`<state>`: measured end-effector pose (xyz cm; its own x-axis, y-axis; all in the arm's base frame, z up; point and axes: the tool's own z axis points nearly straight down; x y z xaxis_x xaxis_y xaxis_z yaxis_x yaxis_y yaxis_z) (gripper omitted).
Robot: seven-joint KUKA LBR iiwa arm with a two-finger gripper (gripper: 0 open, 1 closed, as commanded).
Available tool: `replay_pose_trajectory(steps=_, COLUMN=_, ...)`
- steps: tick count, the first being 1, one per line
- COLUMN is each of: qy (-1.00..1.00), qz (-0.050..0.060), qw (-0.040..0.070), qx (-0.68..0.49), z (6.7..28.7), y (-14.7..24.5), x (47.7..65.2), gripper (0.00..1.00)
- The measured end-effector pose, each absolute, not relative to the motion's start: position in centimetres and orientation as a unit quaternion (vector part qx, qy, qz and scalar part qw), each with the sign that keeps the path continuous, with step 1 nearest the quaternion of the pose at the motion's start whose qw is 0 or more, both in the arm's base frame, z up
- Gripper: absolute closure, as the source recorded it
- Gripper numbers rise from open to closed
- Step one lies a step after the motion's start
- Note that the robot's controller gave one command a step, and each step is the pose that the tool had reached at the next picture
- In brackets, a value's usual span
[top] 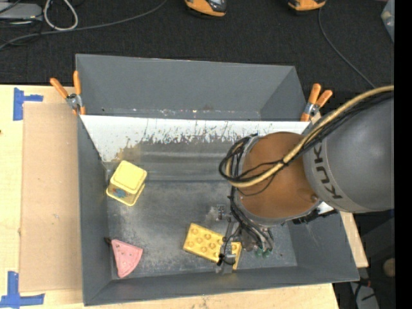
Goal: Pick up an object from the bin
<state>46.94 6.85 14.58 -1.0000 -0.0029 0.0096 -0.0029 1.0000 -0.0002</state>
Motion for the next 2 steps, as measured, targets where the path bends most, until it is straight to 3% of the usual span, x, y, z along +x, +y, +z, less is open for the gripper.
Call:
replay_pose_trajectory(steps=1, qy=-1.000, qz=0.000, qw=0.001, qx=0.000, z=14.9, y=6.8, x=47.1, gripper=0.00)
replay_pose_trajectory(steps=2, qy=-0.999, qz=0.000, qw=0.002, qx=-0.042, z=11.0, y=6.3, x=47.8, gripper=0.00)
